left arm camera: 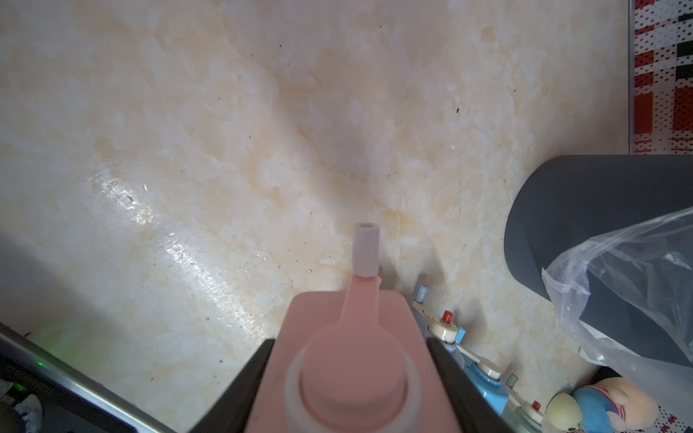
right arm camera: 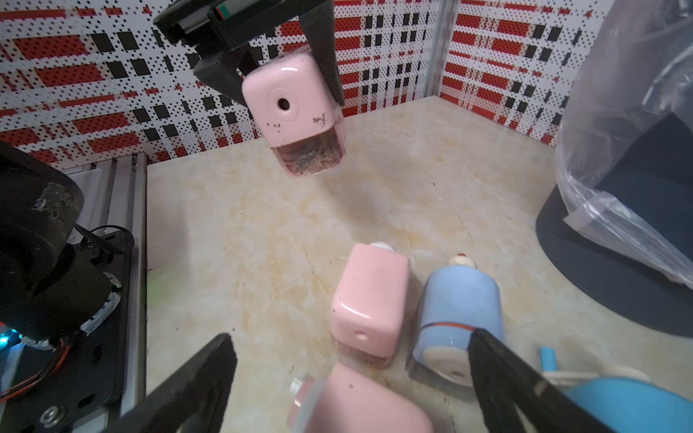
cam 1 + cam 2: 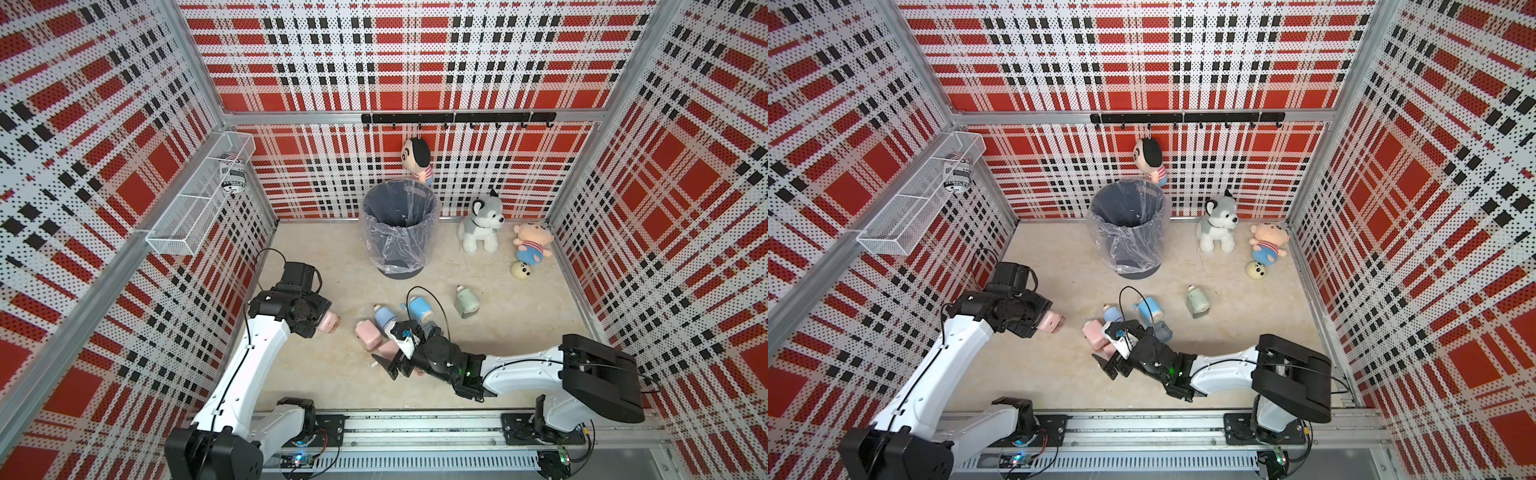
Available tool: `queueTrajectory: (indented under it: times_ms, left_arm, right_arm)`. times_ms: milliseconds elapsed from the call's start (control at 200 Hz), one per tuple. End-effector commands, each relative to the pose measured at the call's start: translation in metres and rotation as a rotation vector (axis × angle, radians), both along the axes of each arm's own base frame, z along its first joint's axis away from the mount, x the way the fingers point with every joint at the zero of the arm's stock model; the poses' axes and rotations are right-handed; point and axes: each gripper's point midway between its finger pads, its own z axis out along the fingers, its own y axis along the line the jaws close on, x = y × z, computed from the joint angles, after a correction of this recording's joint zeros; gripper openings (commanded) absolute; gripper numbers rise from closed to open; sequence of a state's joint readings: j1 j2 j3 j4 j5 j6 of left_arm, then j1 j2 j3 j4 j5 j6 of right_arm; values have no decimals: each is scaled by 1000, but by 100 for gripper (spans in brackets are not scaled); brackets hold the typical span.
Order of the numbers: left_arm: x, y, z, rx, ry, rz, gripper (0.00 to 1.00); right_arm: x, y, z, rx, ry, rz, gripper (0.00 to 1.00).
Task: Take out the pencil sharpener tray and clean the shavings
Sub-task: Pick up the pencil sharpener from the center of the board.
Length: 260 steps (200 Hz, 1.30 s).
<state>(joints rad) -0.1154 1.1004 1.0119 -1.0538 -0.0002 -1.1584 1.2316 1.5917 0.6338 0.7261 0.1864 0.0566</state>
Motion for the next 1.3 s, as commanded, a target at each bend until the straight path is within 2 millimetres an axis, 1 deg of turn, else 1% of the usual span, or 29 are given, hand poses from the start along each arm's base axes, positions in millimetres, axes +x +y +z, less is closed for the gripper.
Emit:
queueTrajectory:
  times_ms: [0, 20, 50, 140, 241, 306, 426, 526, 641, 691, 847, 1062, 1223, 1298]
  left_arm:
    - [-1, -14, 5, -36, 18, -78, 37]
    - [-1, -15, 5, -38, 18, -83, 37]
    - [0, -16, 5, -41, 18, -89, 37]
    - [0, -16, 4, -40, 20, -93, 38]
    - [1, -19, 4, -54, 19, -103, 38]
    - [1, -20, 4, -57, 17, -105, 38]
    - [1, -20, 4, -56, 18, -104, 38]
    - [3, -20, 5, -56, 15, -105, 39]
    - [4, -19, 5, -56, 14, -101, 39]
    - [3, -19, 4, -59, 17, -100, 39]
    - [4, -20, 4, -64, 20, -101, 39]
    - [3, -18, 2, -67, 24, -96, 39]
    - [3, -18, 1, -67, 28, -93, 39]
    - [3, -17, 1, -67, 29, -90, 39]
  right_arm:
    - [2, 27, 22, 38, -124, 45, 100]
    - [4, 31, 20, 27, -134, 49, 100]
    - [5, 39, 22, 20, -157, 59, 100]
    - [10, 54, 21, 2, -201, 61, 99]
    - [19, 70, 15, -44, -216, 46, 92]
    - [23, 77, 13, -54, -222, 44, 89]
    - [26, 88, 6, -69, -227, 47, 87]
    - [25, 96, 1, -82, -223, 56, 85]
    - [22, 100, -3, -77, -220, 63, 85]
    - [26, 99, -5, -79, -220, 29, 84]
    - [31, 101, -9, -82, -230, -26, 74]
    - [37, 101, -8, -66, -247, -85, 69]
    - [37, 103, -5, -48, -255, -89, 69]
    - [35, 105, -4, -48, -262, -85, 73]
